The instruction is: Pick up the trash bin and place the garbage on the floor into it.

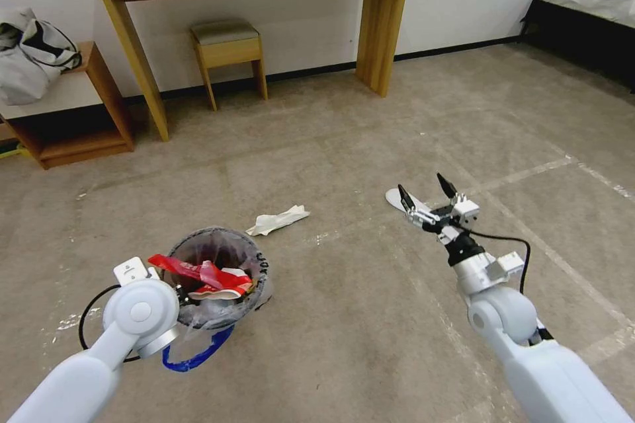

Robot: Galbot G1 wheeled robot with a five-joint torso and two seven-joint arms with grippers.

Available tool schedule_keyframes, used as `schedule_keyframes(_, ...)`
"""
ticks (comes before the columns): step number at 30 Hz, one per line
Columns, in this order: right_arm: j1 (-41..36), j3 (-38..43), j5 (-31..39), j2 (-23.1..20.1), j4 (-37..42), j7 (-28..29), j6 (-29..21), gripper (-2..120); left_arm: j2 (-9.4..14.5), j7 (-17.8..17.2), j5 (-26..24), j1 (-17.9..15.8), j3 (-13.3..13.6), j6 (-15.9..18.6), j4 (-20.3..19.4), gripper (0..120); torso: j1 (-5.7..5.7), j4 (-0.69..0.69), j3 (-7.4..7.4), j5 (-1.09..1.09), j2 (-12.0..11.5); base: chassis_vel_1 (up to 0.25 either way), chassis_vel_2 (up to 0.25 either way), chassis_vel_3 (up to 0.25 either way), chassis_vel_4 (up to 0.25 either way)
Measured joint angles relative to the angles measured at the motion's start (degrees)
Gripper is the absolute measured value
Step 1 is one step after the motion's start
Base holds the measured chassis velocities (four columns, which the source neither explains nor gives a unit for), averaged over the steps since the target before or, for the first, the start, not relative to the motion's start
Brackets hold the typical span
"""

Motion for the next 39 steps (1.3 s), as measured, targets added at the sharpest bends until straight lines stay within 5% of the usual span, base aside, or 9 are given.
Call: schedule_keyframes(39,-3.7,-5.4,-5.4,6.8,-3.1,-4.2,5.2,100,-1.3,-0.7,1.0,2.5,-1.2,-1.1,-1.4,0,0.0,0.0,0.01,-0.01,0.0,0.0,0.0,0.0,0.0)
